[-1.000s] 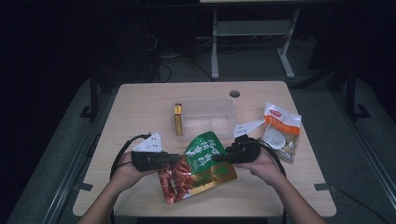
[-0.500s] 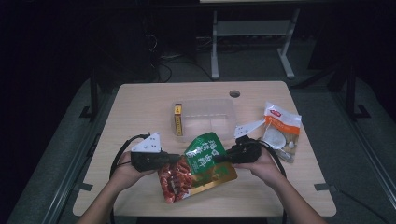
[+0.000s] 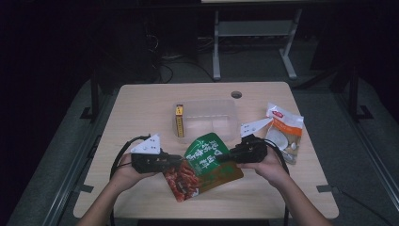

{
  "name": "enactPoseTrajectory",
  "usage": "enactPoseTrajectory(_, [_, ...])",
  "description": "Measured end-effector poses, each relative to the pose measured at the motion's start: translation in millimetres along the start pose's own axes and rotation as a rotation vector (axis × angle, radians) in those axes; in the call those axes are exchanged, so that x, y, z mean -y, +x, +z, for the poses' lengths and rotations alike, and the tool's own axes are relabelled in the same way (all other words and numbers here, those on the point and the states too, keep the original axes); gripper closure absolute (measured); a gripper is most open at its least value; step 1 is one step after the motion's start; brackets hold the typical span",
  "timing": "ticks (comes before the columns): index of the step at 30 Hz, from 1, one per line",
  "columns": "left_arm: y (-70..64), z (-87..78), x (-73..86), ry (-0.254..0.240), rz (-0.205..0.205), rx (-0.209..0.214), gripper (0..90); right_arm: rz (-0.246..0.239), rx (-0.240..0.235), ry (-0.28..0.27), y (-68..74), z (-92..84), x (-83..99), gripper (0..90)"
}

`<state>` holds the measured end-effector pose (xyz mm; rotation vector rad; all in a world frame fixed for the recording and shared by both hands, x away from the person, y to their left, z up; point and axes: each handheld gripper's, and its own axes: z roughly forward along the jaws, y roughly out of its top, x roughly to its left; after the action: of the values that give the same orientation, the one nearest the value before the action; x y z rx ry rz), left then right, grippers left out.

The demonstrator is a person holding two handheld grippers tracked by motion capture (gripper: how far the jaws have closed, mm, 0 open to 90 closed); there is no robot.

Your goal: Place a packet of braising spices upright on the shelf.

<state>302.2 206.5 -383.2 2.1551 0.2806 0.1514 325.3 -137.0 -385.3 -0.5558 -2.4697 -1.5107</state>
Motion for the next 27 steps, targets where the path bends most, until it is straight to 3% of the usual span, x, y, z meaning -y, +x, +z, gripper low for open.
enactPoseTrajectory(3, [3.0,-4.0,0.7,-0.021,-0.025,-0.013,73.0,-0.005,-0.001,-0.005,0.9,-1.8,-0.8,90.0])
enactPoseTrajectory(4, [7.0,-7.9,1.4,-0.051,-0.085,0.014,67.6,-0.011,0.002,-0.007,1.7,-3.0,-1.7,90.0])
enactPoseTrajectory(5, [8.7,-10.0,1.9,-0.053,-0.097,0.026,63.3,-0.009,-0.004,-0.014,1.8,-3.8,-1.9,90.0])
enactPoseTrajectory(8, [8.2,-12.4,3.3,-0.050,-0.095,0.022,52.4,-0.012,-0.001,-0.024,2.7,-5.2,-2.8,90.0])
enactPoseTrajectory(10, [7.6,-13.2,5.1,-0.037,-0.104,0.020,49.7,-0.011,0.001,-0.022,3.5,-6.3,-4.1,90.0])
enactPoseTrajectory(11, [6.4,-14.2,7.0,-0.027,-0.108,-0.002,42.2,-0.017,0.009,-0.009,4.8,-7.0,-6.7,90.0])
enactPoseTrajectory(14, [4.9,-16.0,8.7,-0.011,-0.115,-0.025,33.5,-0.021,0.021,-0.008,6.8,-8.9,-10.0,90.0])
enactPoseTrajectory(17, [3.7,-19.7,14.2,0.011,-0.136,-0.084,26.7,-0.042,0.045,-0.011,10.2,-16.8,-17.4,90.0])
enactPoseTrajectory(23, [-0.8,-25.7,33.7,0.018,-0.156,-0.151,19.1,-0.059,0.074,-0.024,12.2,-26.6,-30.4,90.0])
enactPoseTrajectory(27, [-2.2,-20.8,48.6,0.034,-0.189,-0.152,15.8,-0.056,0.092,-0.026,12.2,-31.7,-37.8,90.0])
